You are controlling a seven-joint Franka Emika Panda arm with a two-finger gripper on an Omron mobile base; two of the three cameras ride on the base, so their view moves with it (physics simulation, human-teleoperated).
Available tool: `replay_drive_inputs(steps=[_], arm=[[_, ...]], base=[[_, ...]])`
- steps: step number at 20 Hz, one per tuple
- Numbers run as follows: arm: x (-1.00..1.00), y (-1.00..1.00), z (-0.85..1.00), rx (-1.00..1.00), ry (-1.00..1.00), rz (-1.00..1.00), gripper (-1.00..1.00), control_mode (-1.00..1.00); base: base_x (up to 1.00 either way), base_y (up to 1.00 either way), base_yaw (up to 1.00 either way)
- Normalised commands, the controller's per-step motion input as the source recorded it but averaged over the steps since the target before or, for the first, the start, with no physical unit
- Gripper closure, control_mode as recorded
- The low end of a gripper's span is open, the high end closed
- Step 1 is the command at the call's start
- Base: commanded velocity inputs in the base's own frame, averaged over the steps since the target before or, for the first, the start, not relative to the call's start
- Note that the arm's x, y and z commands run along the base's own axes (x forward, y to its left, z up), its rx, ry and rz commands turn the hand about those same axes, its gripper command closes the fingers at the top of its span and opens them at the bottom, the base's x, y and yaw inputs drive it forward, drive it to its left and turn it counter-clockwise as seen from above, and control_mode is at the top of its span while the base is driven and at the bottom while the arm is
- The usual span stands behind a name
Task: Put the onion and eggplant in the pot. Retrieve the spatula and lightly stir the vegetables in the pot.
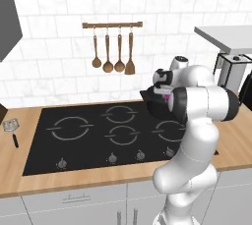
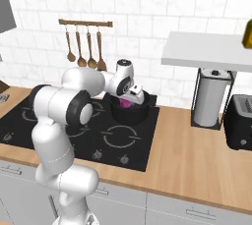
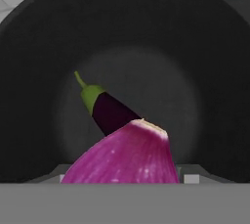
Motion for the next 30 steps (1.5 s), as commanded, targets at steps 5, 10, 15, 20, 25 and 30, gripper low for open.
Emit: replay_drive_inputs(steps=[5, 10, 15, 20, 25, 30], arm=[[0.05, -0.01, -0.25, 0.00, 0.00, 0.00, 1.00, -1.00], [0.04, 0.00, -0.15, 0.00, 0.00, 0.00, -1.00, -1.00], [0.00, 0.00, 0.00, 0.00, 0.00, 0.00, -1.00, -1.00], [0.00, 0.00, 0.00, 0.00, 0.00, 0.00, -1.00, -1.00], [-0.13, 0.00, 0.28, 0.00, -0.11, 0.00, -1.00, -1.00], [-0.34, 0.00, 0.75, 0.00, -0.15, 0.00, -1.00, -1.00]], base=[[0.00, 0.00, 0.00], [0.00, 0.00, 0.00], [0.00, 0.00, 0.00], [0.00, 0.00, 0.00], [0.00, 0.00, 0.00], [0.00, 0.00, 0.00]])
